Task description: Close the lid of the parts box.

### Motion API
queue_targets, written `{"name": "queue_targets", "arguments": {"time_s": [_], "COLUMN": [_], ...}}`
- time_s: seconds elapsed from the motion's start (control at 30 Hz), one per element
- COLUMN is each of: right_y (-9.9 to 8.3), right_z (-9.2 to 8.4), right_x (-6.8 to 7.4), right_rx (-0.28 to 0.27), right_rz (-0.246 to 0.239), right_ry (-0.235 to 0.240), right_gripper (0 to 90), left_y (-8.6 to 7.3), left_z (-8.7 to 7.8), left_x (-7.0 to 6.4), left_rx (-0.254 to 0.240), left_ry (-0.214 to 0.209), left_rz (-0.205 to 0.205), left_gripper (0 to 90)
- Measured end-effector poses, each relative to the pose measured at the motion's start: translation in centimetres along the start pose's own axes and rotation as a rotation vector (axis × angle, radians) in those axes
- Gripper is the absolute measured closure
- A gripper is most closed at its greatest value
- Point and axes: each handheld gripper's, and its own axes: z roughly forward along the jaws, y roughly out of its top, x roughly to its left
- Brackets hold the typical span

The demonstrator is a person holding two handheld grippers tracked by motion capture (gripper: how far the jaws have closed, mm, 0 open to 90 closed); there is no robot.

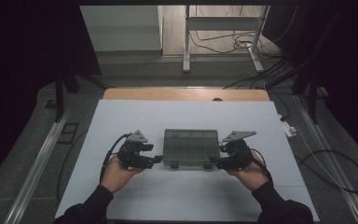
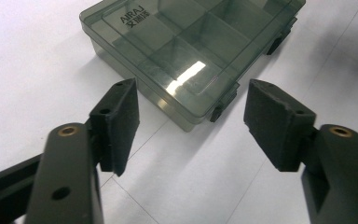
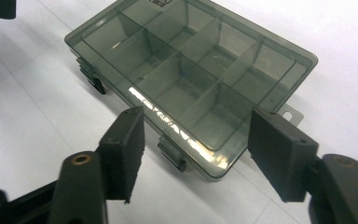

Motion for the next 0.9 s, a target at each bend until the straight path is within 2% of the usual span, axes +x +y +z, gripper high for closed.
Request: {"name": "queue_targets", "arguments": {"time_s": [0.23, 0.5, 0.63, 0.9], "right_y": [0.09, 0.26, 0.28, 0.18], "right_z": [-0.06, -0.05, 0.10, 0.09], "right_x": [-0.09, -0.12, -0.24, -0.44], "right_rx": [0.001, 0.011, 0.018, 0.023], "right_rz": [0.007, 0.011, 0.016, 0.011], "right_ry": [0.022, 0.037, 0.045, 0.043], "right_gripper": [23.9, 11.9, 6.0, 0.0], "left_y": [-0.06, 0.09, 0.08, 0.01], "left_z": [-0.14, -0.23, -0.21, -0.21], "left_x": [0.10, 0.23, 0.34, 0.40], "left_rx": [-0.016, -0.022, -0.021, -0.009], "left_ry": [-0.002, -0.005, -0.013, -0.015], "left_rz": [-0.021, -0.042, -0.050, -0.041], "left_gripper": [20.7, 8.2, 4.2, 0.0]}}
